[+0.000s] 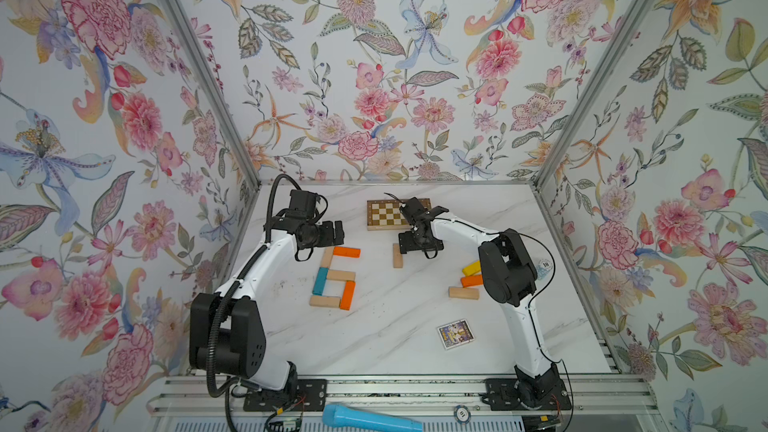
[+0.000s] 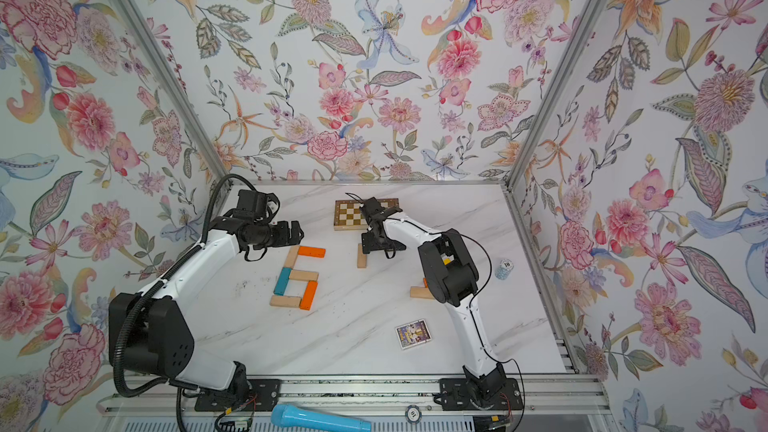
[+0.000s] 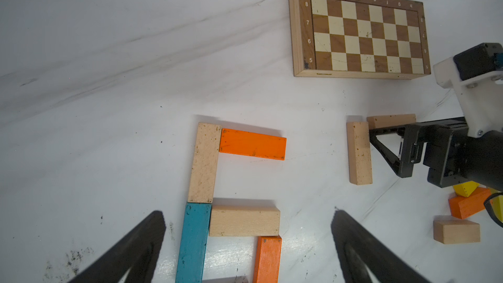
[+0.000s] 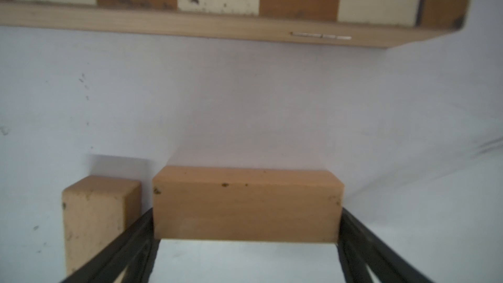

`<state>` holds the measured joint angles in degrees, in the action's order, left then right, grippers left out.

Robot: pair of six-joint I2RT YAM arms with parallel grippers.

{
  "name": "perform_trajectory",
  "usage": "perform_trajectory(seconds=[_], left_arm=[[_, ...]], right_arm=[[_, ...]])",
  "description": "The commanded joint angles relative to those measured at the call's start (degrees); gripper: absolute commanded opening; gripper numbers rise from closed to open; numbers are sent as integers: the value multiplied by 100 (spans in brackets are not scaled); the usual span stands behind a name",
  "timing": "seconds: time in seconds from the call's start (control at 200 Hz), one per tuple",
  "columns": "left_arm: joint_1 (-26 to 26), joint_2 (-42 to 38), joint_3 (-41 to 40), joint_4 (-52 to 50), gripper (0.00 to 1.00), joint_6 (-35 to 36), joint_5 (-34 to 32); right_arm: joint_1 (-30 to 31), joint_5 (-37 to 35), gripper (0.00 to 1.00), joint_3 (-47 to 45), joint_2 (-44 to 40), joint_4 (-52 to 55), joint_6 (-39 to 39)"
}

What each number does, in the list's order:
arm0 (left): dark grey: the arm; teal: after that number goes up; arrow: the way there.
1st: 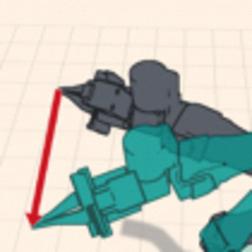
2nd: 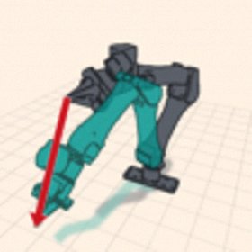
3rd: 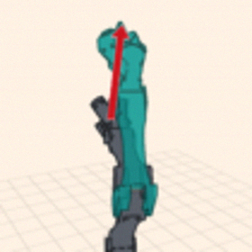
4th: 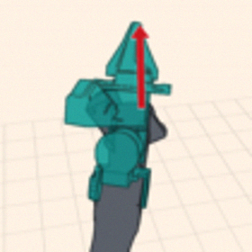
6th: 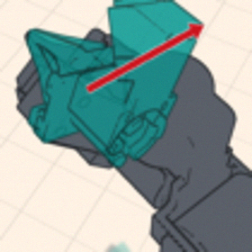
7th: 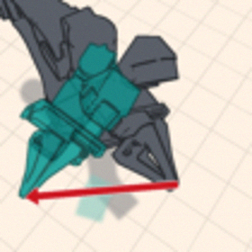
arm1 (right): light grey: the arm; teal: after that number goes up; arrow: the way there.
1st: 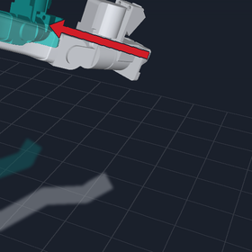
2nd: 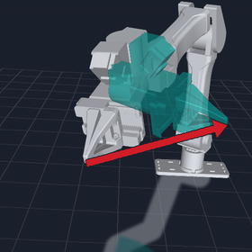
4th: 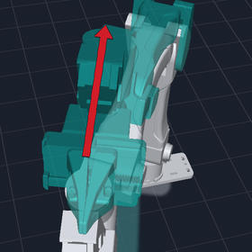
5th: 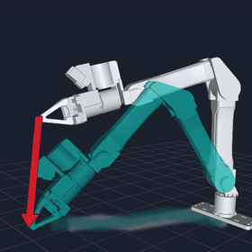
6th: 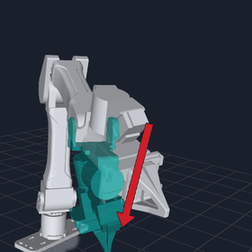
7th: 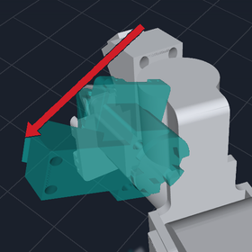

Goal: Assemble the number 6 with building blocks
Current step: Adjust the building block at the center of the board.

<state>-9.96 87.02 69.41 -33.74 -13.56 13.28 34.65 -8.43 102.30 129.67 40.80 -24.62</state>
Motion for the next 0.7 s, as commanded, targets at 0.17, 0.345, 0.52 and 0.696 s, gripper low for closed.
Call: perform_trajectory(seconds=[0.17, 0.345, 0.52, 0.696], left_arm=[[-98, 123, -12, -32, 99, 20, 19], [-209, 186, -7, -56, 99, -29, -57], [-637, 480, 139, -144, 77, -185, -151], [-1285, 974, 599, -282, 46, -575, -136]], right_arm=[[-77, 468, 99, 180, -672, 18, 153], [-136, 787, 99, -8, -1252, -274, 69], [-546, 926, 91, -1176, -2213, -1176, -170], [-1166, 1451, 71, -2638, -2964, -2241, -370]])
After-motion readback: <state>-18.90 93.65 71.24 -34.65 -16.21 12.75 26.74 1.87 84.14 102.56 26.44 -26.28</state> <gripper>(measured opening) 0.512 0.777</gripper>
